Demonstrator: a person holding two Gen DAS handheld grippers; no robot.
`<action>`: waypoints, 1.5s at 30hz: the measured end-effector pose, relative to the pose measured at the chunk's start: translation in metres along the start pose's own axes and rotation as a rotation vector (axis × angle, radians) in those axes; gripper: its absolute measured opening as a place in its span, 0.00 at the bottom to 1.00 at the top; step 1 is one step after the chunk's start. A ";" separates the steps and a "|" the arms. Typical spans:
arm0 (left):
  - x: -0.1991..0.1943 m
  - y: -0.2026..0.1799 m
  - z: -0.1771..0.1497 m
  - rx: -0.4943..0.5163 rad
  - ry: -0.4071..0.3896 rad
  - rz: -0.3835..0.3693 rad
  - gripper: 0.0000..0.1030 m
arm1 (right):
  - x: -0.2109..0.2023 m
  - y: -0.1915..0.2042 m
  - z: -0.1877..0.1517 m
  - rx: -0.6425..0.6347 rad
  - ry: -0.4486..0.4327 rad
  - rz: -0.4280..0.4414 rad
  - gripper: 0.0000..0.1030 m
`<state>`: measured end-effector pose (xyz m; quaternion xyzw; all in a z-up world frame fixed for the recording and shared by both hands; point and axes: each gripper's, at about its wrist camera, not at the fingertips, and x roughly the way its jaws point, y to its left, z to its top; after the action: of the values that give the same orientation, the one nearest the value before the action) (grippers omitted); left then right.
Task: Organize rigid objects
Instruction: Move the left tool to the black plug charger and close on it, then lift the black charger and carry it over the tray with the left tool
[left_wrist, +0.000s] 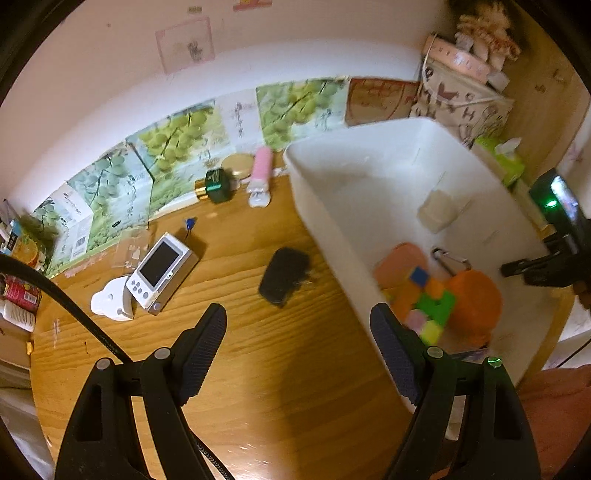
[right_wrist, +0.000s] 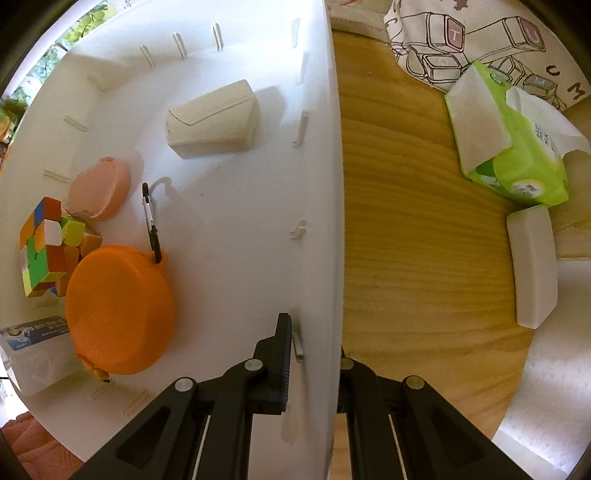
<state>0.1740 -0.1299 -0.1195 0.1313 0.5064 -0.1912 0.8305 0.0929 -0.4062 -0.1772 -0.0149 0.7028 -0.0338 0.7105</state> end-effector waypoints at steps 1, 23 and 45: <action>0.007 0.003 0.001 0.007 0.015 0.003 0.80 | 0.001 0.000 0.001 0.002 0.003 -0.004 0.08; 0.101 0.006 0.012 0.200 0.085 -0.020 0.80 | 0.010 -0.004 0.025 0.053 0.053 0.001 0.08; 0.109 0.006 0.017 0.204 0.027 -0.130 0.57 | 0.012 -0.014 0.029 0.060 0.058 0.003 0.08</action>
<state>0.2357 -0.1515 -0.2085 0.1847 0.5028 -0.2935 0.7918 0.1220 -0.4220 -0.1877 0.0086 0.7219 -0.0542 0.6898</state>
